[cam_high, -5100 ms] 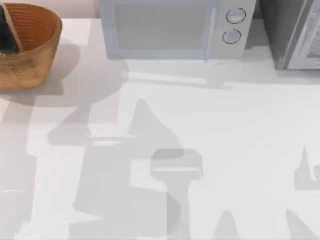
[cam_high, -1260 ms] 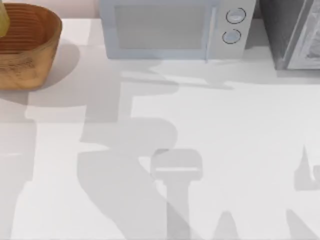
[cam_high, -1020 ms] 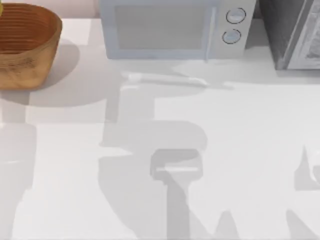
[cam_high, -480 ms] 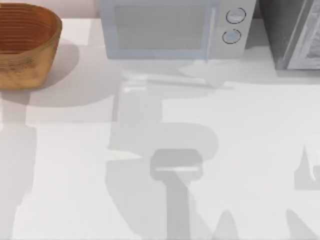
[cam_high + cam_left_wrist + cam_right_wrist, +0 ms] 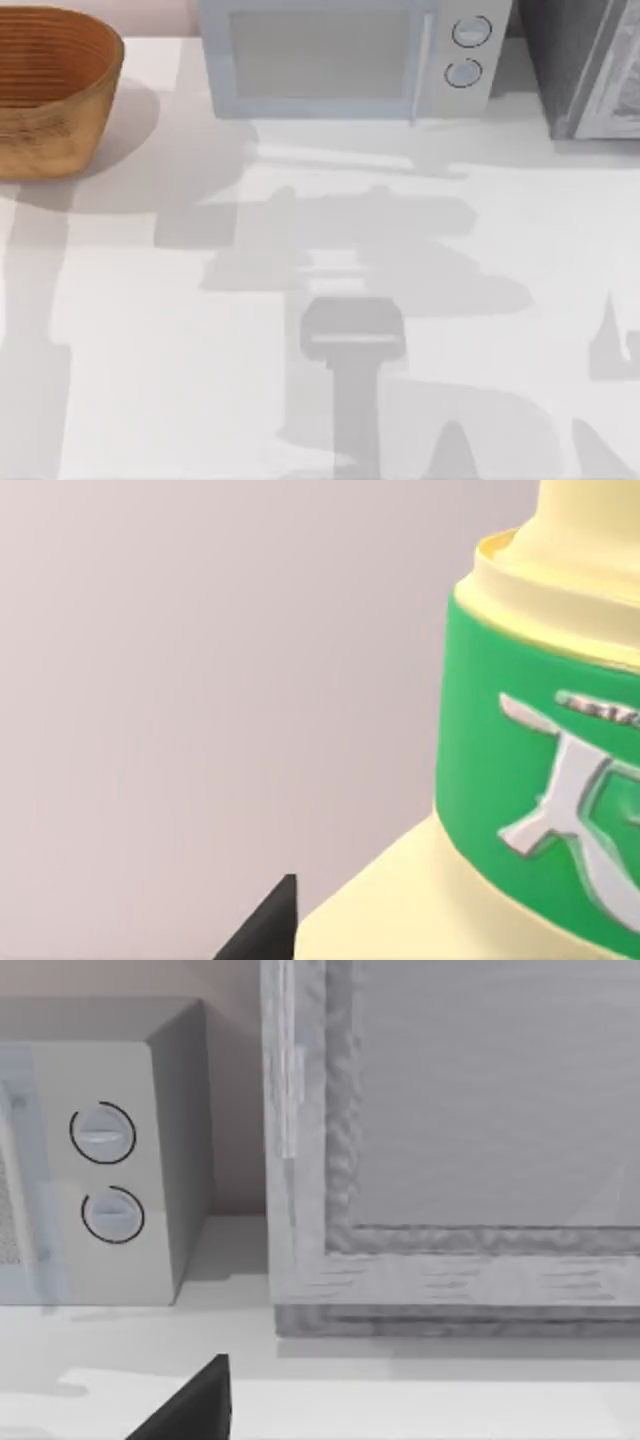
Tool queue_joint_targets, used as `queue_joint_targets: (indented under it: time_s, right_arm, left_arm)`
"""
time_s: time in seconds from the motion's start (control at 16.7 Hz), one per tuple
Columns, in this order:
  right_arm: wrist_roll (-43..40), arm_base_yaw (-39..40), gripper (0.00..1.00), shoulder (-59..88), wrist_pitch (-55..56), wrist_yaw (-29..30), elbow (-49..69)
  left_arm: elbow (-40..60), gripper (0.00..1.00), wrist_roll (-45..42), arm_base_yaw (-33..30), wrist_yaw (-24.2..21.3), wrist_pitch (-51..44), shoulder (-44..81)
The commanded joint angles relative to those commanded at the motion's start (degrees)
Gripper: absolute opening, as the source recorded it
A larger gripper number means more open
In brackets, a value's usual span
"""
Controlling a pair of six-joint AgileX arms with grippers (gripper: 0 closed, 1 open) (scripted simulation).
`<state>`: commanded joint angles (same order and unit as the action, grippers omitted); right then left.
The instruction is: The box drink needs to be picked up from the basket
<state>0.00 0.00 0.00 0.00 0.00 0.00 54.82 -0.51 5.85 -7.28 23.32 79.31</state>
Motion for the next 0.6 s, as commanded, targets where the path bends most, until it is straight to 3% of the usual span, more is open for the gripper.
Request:
queue_joint_targets:
  time_s: [0.6]
  right_arm:
    - [0.0, 0.0, 1.0, 0.0, 0.0, 0.0, 0.0]
  left_arm:
    - [-38.0, 0.0, 0.3, -4.0, 5.0, -15.9, -59.8]
